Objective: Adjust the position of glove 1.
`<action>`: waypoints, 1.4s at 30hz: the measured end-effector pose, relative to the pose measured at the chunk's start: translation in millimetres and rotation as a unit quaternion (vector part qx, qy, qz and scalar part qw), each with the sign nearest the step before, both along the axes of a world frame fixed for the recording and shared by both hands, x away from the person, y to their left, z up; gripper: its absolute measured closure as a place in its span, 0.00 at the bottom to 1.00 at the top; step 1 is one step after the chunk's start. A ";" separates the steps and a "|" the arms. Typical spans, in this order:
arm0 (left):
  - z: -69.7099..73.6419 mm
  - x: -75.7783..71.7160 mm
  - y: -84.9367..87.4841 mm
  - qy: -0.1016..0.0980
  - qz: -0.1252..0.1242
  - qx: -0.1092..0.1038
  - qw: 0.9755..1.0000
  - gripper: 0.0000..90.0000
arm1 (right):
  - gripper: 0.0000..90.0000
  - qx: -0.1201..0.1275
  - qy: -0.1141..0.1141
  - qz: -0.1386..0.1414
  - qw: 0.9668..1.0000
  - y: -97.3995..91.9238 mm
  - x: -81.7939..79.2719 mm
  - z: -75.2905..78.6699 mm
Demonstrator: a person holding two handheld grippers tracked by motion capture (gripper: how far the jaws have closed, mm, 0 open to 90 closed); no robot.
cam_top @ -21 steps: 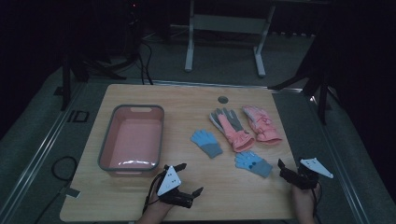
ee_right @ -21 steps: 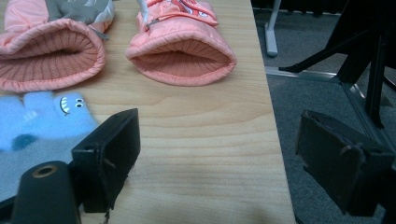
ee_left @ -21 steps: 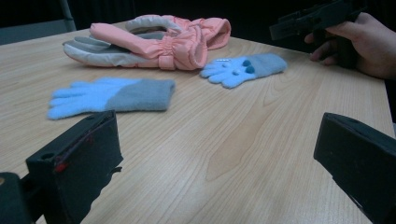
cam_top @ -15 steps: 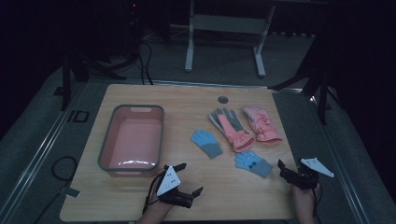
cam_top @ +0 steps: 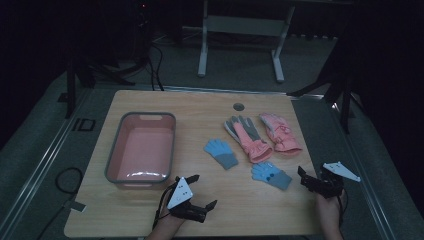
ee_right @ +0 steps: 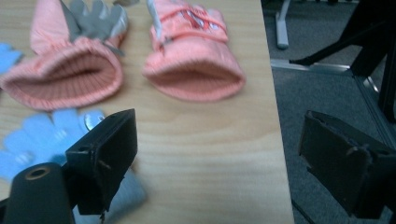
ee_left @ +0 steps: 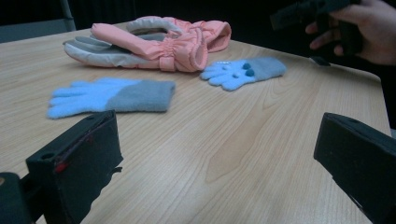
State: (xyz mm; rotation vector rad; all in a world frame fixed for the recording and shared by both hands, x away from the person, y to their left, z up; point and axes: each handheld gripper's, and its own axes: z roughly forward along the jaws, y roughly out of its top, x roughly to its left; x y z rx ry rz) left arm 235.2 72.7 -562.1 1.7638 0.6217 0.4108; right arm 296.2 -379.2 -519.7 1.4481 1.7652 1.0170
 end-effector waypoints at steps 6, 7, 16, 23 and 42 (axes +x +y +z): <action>0.1 -0.4 -0.6 0.000 0.000 0.003 1.000 0.01 | 0.15 0.014 0.006 0.043 0.999 10.6 9.4 23.5; 0.2 -0.4 -0.6 0.001 0.001 0.003 1.000 0.01 | 0.15 0.004 0.002 0.044 0.999 13.8 10.6 26.9; 0.5 0.0 -2.2 0.005 0.002 0.012 1.000 0.01 | 0.14 0.030 0.011 0.084 0.996 37.8 27.7 47.7; 1.2 1.0 -5.8 0.027 0.002 0.042 0.999 0.01 | 0.14 0.025 0.014 0.143 0.989 66.0 34.6 47.5; 0.9 1.2 -2.9 0.029 -0.002 0.027 0.999 0.01 | 0.41 -0.006 0.041 0.273 0.961 164.0 76.2 43.0</action>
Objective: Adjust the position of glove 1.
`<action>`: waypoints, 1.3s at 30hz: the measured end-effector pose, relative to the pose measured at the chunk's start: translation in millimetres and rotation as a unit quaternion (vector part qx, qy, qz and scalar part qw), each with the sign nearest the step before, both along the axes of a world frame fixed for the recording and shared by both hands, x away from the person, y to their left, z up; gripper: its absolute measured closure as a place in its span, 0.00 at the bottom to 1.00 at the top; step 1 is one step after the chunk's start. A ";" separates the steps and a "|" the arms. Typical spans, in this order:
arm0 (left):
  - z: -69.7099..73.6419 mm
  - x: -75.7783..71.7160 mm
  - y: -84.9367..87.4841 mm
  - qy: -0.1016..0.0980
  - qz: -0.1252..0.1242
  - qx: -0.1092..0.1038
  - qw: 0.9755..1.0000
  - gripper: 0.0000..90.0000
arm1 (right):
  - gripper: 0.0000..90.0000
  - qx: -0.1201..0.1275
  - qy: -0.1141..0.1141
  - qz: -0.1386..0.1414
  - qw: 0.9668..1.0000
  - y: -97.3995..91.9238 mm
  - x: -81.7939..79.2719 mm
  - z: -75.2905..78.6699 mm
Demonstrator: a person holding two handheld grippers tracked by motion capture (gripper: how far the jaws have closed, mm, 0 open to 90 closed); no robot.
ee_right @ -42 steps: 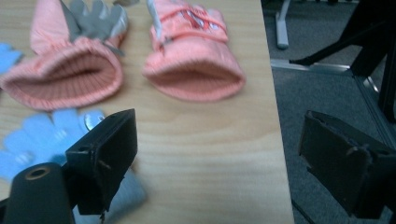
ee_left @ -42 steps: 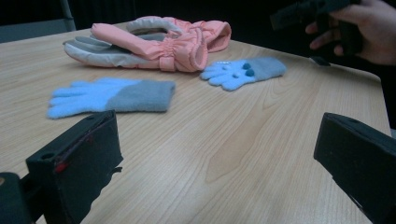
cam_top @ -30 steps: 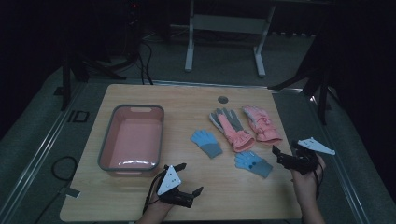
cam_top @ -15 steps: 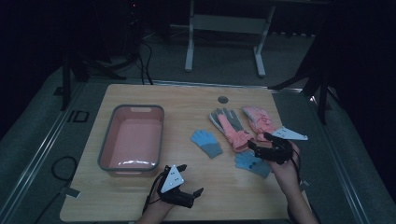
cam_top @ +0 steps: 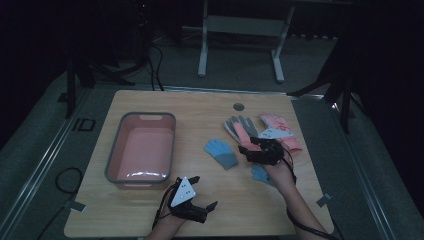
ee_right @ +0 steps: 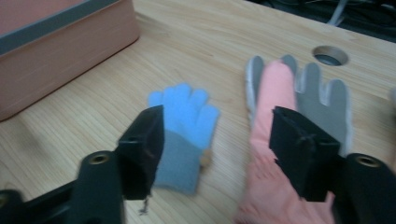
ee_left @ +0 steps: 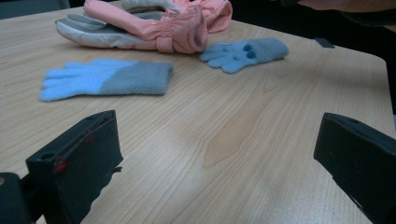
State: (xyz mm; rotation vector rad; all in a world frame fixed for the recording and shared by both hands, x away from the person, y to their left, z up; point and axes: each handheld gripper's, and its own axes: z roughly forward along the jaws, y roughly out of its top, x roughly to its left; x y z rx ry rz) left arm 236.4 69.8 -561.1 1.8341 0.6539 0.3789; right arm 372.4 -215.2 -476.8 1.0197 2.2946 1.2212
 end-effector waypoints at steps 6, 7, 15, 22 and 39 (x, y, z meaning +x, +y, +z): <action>0.0 -0.2 -0.1 -0.001 -0.002 0.000 1.000 0.01 | 0.49 -0.006 0.010 0.032 0.999 19.1 8.3 -5.4; -0.1 -0.1 0.1 0.000 -0.003 -0.002 1.000 0.01 | 0.49 -0.012 0.016 0.044 0.999 26.8 13.2 -9.2; 0.0 -0.1 0.5 0.000 -0.005 -0.003 1.000 0.01 | 0.62 -0.039 0.041 0.067 0.996 50.4 28.8 -33.4; -0.1 0.3 1.5 0.000 -0.007 -0.005 1.000 0.01 | 0.67 -0.063 0.047 0.069 0.995 68.2 40.1 -51.3; 0.0 0.7 1.1 0.003 -0.005 -0.004 1.000 0.01 | 0.93 -0.088 0.080 0.027 0.993 82.8 40.7 -70.2</action>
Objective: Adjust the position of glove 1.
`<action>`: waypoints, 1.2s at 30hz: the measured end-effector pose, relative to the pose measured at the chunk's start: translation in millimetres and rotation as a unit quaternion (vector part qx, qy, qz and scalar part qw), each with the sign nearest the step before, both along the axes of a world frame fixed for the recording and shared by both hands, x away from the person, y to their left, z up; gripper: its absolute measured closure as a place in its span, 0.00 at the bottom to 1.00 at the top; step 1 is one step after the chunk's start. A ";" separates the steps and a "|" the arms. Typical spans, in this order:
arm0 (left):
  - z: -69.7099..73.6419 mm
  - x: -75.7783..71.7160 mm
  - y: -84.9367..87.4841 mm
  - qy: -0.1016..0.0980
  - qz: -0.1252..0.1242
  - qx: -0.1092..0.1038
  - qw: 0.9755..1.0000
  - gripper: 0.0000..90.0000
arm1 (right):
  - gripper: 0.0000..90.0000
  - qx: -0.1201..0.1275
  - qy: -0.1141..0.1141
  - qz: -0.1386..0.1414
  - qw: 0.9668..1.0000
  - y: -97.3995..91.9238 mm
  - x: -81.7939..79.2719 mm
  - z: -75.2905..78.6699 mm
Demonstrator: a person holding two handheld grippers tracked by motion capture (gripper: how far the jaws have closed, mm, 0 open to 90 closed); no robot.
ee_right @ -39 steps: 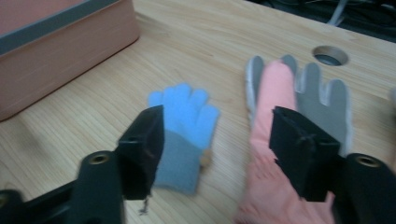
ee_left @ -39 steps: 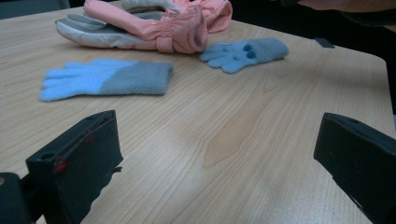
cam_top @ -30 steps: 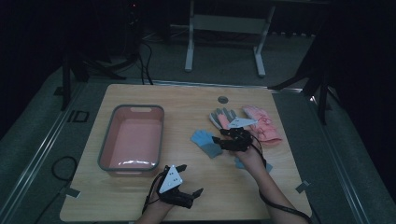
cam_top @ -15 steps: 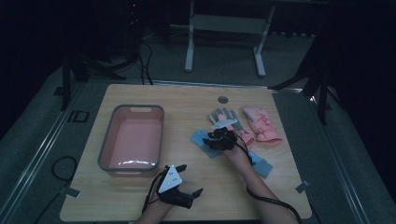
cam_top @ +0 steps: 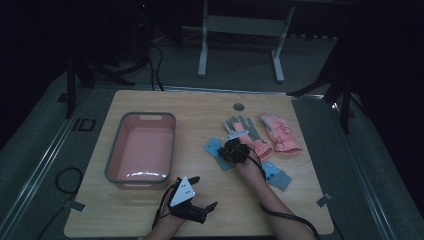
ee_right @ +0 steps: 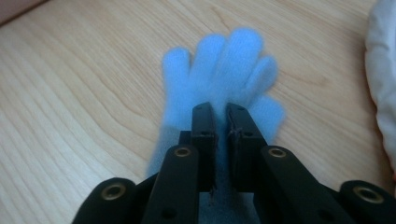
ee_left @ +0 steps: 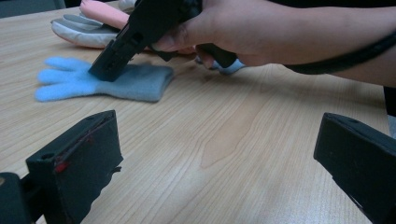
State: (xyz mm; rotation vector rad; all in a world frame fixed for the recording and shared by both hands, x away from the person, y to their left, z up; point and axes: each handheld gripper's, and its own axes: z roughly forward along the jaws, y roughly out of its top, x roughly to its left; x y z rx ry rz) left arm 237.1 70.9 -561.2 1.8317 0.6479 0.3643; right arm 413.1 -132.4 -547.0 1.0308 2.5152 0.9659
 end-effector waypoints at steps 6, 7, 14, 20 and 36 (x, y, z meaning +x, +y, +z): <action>-0.1 -0.3 0.1 -0.001 0.002 -0.001 1.000 0.01 | 0.94 0.052 -0.006 -0.052 0.997 -2.6 -27.4 30.3; -0.1 -0.3 0.1 -0.001 0.002 -0.001 1.000 0.01 | 0.94 0.061 -0.016 -0.065 0.996 -4.9 -33.2 37.9; 0.0 -0.5 -0.5 -0.002 0.003 0.001 1.000 0.01 | 0.94 0.083 -0.048 -0.129 0.987 -21.9 -72.4 71.8; 0.0 -0.7 -1.1 -0.002 0.003 0.004 1.000 0.01 | 0.94 0.101 -0.026 -0.174 0.979 -32.4 -95.4 58.8; 0.1 -0.1 -0.9 -0.001 0.000 0.004 1.000 0.01 | 0.87 0.059 0.000 -0.227 0.972 -33.9 -89.4 -5.6</action>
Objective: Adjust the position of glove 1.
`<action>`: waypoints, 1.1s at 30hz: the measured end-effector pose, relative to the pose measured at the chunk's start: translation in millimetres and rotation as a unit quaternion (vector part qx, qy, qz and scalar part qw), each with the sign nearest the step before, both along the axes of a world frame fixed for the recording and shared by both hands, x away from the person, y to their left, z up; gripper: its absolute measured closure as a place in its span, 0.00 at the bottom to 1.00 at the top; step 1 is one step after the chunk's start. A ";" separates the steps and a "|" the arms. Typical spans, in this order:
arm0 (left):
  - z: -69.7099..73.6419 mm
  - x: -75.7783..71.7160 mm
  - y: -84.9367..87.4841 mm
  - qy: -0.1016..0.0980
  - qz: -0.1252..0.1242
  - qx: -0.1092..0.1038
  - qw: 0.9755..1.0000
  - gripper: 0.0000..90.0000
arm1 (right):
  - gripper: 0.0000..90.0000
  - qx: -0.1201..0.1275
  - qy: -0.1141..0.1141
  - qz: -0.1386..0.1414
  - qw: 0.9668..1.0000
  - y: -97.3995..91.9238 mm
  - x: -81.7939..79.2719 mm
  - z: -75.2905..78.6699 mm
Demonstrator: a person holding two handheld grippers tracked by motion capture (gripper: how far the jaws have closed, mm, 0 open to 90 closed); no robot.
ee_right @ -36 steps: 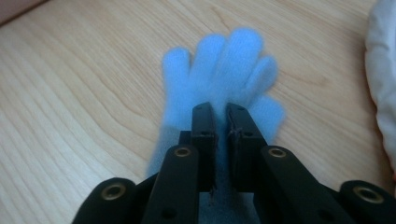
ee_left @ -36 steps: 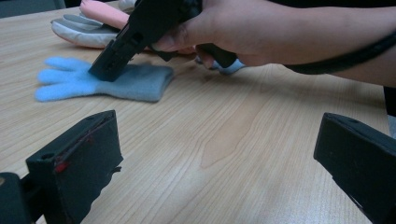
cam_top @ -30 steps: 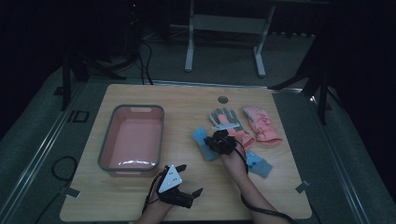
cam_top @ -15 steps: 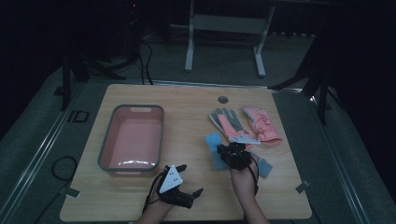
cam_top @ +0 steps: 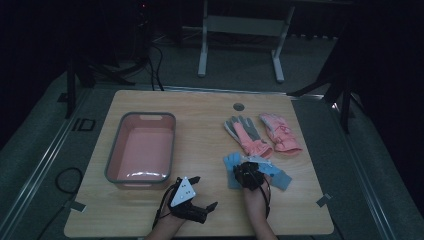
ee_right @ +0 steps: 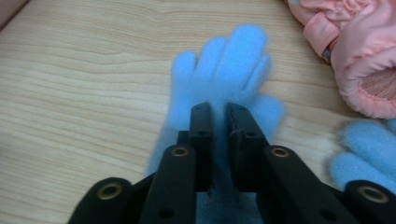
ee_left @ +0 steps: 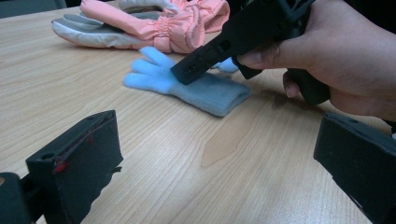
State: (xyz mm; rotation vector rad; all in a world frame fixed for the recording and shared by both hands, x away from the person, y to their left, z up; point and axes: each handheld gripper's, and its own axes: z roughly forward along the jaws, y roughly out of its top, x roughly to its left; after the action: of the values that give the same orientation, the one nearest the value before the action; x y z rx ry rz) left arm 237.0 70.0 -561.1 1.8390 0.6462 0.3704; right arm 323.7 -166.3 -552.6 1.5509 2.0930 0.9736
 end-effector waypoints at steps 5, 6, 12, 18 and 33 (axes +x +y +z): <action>0.0 -0.2 -0.2 -0.001 -0.001 0.001 1.000 0.01 | 0.79 -0.004 -0.012 0.015 1.000 1.7 -3.0 -2.2; 0.0 0.0 -0.1 0.000 -0.001 0.001 1.000 0.01 | 0.74 -0.004 -0.014 0.015 1.000 1.9 -4.3 -2.6; 0.0 -0.3 -0.2 -0.001 -0.001 0.001 1.000 0.01 | 0.66 -0.012 -0.025 0.014 1.000 6.3 -10.6 -4.4; 0.0 -0.2 0.2 0.001 -0.002 -0.001 1.000 0.01 | 0.65 0.006 -0.031 0.030 0.999 -1.2 -7.3 12.5; -0.1 0.3 1.1 0.003 0.002 -0.006 1.000 0.01 | 0.69 -0.029 -0.024 0.203 0.978 -101.4 22.4 49.0</action>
State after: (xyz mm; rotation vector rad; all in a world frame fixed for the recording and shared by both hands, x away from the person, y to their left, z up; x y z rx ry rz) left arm 237.4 71.1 -561.2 1.8275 0.6559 0.3623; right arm 346.1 -267.7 -503.6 1.0772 2.4322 1.0555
